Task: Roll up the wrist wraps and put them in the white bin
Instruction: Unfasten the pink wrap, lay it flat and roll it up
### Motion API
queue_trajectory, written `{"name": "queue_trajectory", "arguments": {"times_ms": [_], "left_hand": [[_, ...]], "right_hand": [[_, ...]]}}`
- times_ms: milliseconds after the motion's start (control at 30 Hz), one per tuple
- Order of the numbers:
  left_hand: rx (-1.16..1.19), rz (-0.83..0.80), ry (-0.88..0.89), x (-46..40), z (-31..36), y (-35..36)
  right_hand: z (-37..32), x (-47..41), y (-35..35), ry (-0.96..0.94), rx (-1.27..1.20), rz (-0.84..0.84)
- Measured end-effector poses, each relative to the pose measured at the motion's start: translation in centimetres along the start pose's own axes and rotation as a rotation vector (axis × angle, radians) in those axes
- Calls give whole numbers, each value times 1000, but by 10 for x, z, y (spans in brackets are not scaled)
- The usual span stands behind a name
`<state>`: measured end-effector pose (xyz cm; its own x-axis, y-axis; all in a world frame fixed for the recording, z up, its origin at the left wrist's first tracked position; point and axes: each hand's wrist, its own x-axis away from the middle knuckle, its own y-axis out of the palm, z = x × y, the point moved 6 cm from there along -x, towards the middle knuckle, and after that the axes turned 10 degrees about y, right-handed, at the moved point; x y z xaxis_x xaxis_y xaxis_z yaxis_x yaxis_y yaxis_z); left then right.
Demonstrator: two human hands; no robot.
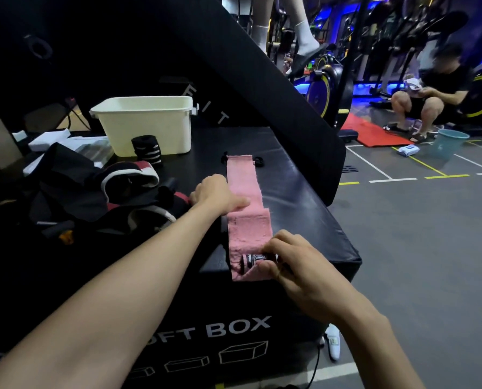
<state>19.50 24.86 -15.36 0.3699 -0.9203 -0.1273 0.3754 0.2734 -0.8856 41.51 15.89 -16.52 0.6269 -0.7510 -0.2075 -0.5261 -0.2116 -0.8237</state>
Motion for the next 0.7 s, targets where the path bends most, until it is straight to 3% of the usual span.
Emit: {"name": "queue_trajectory", "arguments": {"times_ms": [267, 700], "left_hand": [[206, 82, -39, -8, -3, 3], [-5, 88, 125, -43, 10, -3]], "right_hand": [[-3, -2, 1, -14, -46, -16], [-6, -8, 3, -30, -28, -82]]}}
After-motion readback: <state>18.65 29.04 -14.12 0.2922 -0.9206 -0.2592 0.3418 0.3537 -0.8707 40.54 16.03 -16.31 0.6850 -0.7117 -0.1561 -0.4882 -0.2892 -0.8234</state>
